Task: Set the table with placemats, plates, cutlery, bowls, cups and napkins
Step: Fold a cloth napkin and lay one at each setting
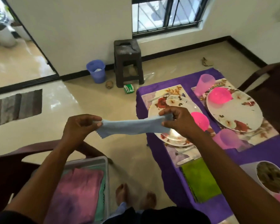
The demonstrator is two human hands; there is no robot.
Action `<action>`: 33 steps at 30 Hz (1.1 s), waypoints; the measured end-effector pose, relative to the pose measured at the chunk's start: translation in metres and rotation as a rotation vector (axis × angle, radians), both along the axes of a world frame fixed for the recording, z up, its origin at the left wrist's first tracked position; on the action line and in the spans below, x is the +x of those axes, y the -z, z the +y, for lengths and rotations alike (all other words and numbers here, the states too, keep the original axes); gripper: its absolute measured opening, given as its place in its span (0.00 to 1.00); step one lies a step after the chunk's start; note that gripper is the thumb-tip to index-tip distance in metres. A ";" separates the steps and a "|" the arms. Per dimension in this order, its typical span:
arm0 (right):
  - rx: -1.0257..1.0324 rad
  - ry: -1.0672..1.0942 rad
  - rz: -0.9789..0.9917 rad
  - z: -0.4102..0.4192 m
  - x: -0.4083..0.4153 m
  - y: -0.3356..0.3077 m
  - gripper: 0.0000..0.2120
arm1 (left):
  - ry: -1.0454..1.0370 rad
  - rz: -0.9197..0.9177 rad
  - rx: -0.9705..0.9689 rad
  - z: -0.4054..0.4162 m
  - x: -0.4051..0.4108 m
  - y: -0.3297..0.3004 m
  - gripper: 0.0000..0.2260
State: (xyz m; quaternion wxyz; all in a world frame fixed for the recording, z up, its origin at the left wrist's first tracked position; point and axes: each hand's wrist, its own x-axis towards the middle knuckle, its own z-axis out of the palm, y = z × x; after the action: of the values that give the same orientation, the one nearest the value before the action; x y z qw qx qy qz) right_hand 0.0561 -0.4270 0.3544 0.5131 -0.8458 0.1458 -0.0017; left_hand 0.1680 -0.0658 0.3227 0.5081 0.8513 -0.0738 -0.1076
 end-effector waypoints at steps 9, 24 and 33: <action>-0.270 0.140 -0.084 -0.045 -0.048 -0.003 0.10 | 0.150 -0.257 0.027 -0.062 0.017 -0.020 0.07; 0.152 0.224 -0.048 -0.087 -0.104 -0.011 0.08 | 0.401 -0.218 0.046 -0.114 0.028 -0.034 0.06; 0.178 0.316 -0.045 -0.096 -0.131 -0.012 0.09 | 0.510 -0.099 -0.038 -0.134 0.033 -0.036 0.11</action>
State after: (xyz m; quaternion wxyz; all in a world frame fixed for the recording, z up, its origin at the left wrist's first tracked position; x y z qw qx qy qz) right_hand -0.0751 -0.5227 0.3662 0.5825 -0.7633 0.2652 -0.0883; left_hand 0.2006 -0.1999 0.3587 0.4764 0.7996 -0.3131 -0.1888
